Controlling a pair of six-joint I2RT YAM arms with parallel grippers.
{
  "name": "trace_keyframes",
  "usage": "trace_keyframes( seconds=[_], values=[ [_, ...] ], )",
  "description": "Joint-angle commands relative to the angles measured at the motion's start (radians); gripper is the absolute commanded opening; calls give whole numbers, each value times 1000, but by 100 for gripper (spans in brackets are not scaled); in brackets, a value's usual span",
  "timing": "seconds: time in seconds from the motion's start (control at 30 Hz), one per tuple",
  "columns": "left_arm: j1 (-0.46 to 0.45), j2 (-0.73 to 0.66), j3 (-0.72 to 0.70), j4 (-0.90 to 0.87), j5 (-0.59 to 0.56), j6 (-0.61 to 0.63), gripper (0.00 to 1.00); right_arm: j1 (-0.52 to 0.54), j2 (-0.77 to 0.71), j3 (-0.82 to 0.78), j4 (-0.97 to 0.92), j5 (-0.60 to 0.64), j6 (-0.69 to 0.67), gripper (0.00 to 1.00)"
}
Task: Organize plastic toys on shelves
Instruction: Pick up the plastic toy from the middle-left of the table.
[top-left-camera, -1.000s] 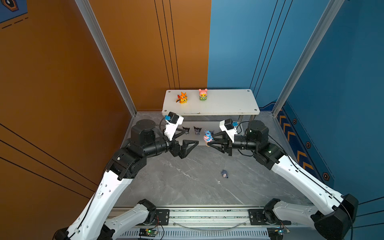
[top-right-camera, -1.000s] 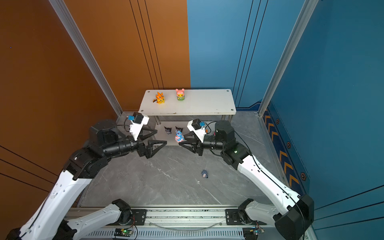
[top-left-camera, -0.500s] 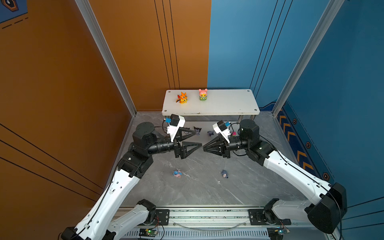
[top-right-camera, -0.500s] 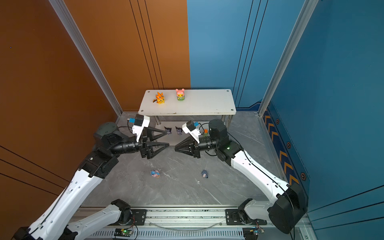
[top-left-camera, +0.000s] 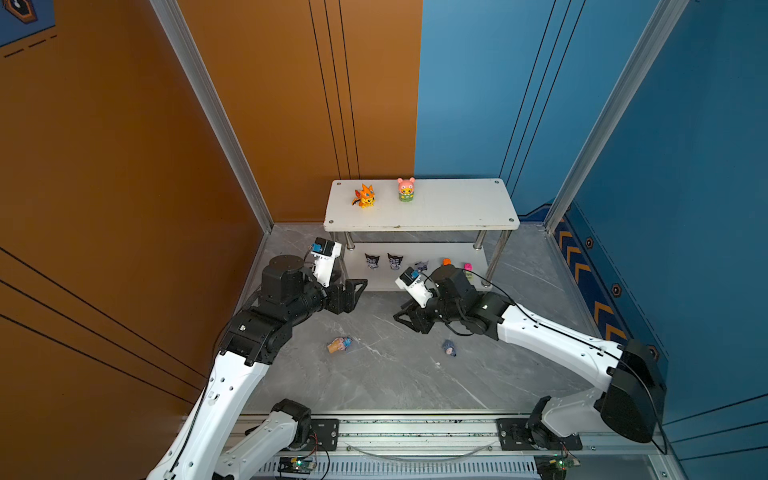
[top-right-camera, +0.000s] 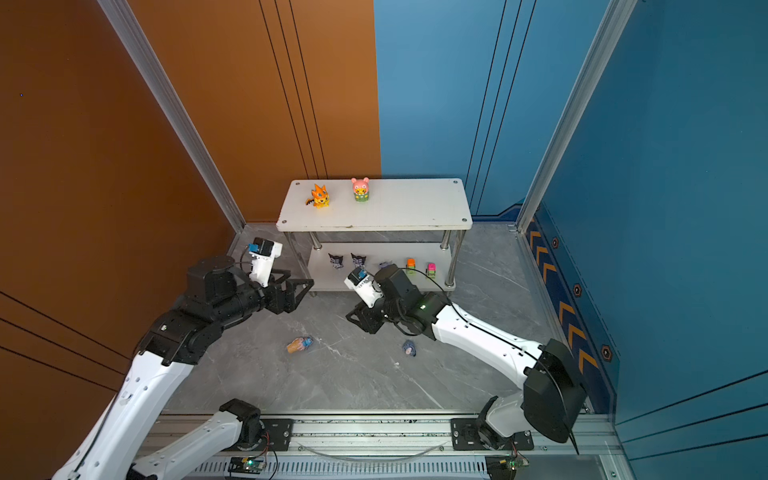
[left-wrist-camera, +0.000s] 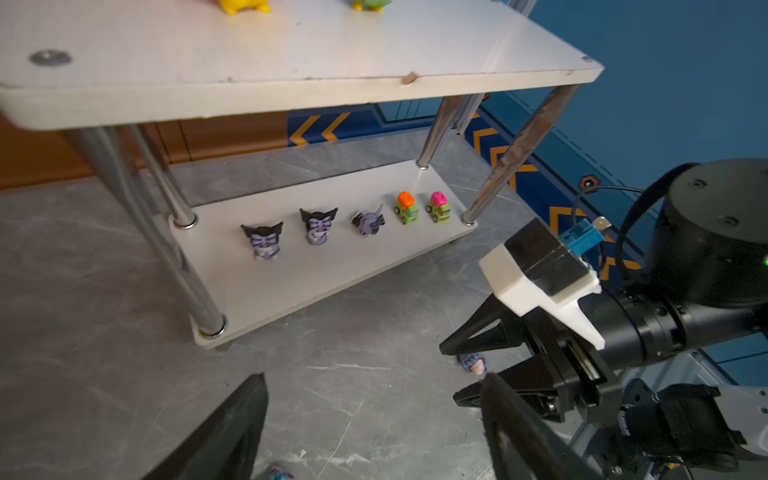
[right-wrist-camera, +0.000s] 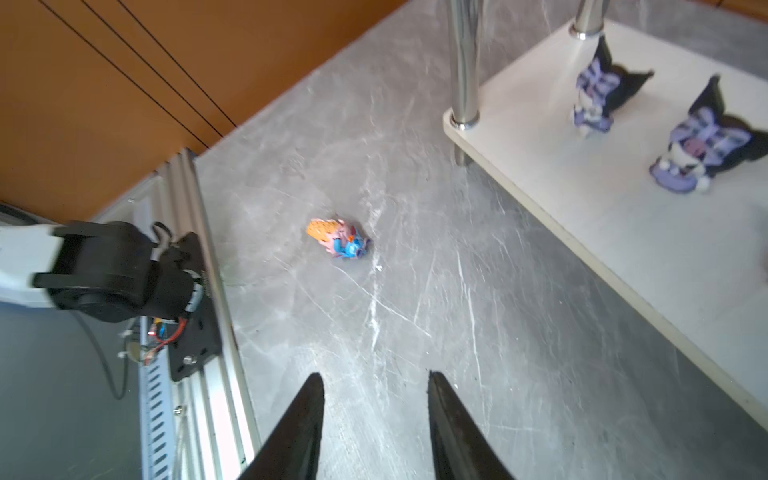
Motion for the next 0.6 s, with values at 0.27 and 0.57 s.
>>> trace_keyframes(
  seconds=[0.27, 0.57],
  values=[
    [-46, 202, 64, -434, -339, 224, 79, -123, -45, -56, -95, 163, 118, 43],
    [-140, 379, 43, -542, -400, 311, 79, -208, -122, -142, -95, 124, 103, 43]
  ],
)
